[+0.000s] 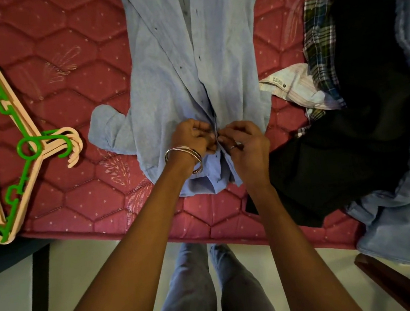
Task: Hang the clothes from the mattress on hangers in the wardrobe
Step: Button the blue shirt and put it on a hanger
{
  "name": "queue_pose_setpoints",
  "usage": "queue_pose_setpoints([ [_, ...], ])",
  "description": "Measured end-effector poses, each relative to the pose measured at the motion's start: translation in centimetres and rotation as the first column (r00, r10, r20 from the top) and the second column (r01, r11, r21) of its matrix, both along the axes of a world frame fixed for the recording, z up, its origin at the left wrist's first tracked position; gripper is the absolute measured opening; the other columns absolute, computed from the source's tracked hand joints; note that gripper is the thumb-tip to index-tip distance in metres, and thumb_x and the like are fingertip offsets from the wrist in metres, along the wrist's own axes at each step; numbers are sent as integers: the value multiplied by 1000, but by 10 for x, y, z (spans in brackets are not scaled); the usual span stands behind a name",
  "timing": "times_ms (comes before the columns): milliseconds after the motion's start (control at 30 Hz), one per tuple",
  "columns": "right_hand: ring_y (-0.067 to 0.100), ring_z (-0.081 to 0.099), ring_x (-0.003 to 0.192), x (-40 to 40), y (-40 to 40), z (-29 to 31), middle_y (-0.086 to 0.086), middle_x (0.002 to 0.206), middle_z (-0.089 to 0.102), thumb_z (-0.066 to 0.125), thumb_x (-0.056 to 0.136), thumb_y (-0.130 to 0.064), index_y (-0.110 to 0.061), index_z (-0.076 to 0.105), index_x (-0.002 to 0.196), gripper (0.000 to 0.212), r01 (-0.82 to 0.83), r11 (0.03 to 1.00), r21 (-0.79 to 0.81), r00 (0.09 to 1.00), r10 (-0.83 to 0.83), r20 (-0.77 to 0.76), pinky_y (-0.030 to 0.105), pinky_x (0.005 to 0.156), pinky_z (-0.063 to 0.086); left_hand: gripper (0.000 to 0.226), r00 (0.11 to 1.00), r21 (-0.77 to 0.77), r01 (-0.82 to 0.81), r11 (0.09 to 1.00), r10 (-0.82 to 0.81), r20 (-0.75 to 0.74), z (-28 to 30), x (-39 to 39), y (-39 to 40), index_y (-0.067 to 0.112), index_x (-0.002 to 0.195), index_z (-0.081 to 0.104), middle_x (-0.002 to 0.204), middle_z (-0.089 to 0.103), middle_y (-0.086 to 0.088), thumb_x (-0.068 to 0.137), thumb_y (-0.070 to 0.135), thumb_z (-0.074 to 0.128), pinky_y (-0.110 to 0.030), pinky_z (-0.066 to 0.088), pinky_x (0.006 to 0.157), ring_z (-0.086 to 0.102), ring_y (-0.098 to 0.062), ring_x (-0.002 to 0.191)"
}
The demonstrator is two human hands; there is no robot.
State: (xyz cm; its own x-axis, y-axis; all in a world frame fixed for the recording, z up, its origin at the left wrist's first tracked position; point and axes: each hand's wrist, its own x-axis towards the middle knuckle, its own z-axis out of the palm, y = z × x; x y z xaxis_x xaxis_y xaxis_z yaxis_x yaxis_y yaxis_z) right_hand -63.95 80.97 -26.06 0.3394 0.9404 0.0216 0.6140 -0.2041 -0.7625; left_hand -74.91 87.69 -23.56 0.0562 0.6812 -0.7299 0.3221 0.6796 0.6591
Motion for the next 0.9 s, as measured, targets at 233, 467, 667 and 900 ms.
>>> queue_pose_setpoints([
  [233, 31, 64, 80, -4, 0, 1, 17, 90, 65, 67, 79, -5, 3, 72, 90, 14, -21, 999, -26, 1000, 21, 6, 45, 65, 57, 5, 996, 134, 56, 989, -45, -80, -3, 1, -7, 5, 83, 70, 80, 69, -12, 86, 5, 66, -36, 59, 73, 68, -25, 72],
  [467, 19, 65, 76, -16, 4, 8, 10, 86, 71, 68, 78, -2, -3, 74, 87, 11, 104, 987, -125, 985, -119, -122, 6, 69, 43, 18, 979, 115, -170, 979, 181, -92, -15, 1, -17, 3, 99, 69, 83, 67, -9, 82, -4, 65, -31, 58, 71, 67, -26, 78],
  [667, 13, 66, 76, -6, 11, 12, 1, 79, 69, 61, 88, -2, -9, 71, 87, 12, 30, 936, -351, 837, -216, -502, 23, 72, 54, 32, 984, 139, -144, 980, 157, -86, -18, -3, -18, 9, 116, 62, 75, 66, -9, 86, -3, 60, -37, 56, 74, 62, -23, 69],
  [900, -8, 57, 63, -3, 12, 15, -3, 77, 64, 75, 78, -3, -1, 70, 94, 17, -121, 961, -247, 962, 52, -269, 2, 62, 44, 31, 993, 284, 57, 957, -24, -119, -11, -12, -15, 5, 118, 57, 78, 65, -5, 88, -5, 55, -21, 52, 75, 63, -13, 74],
])
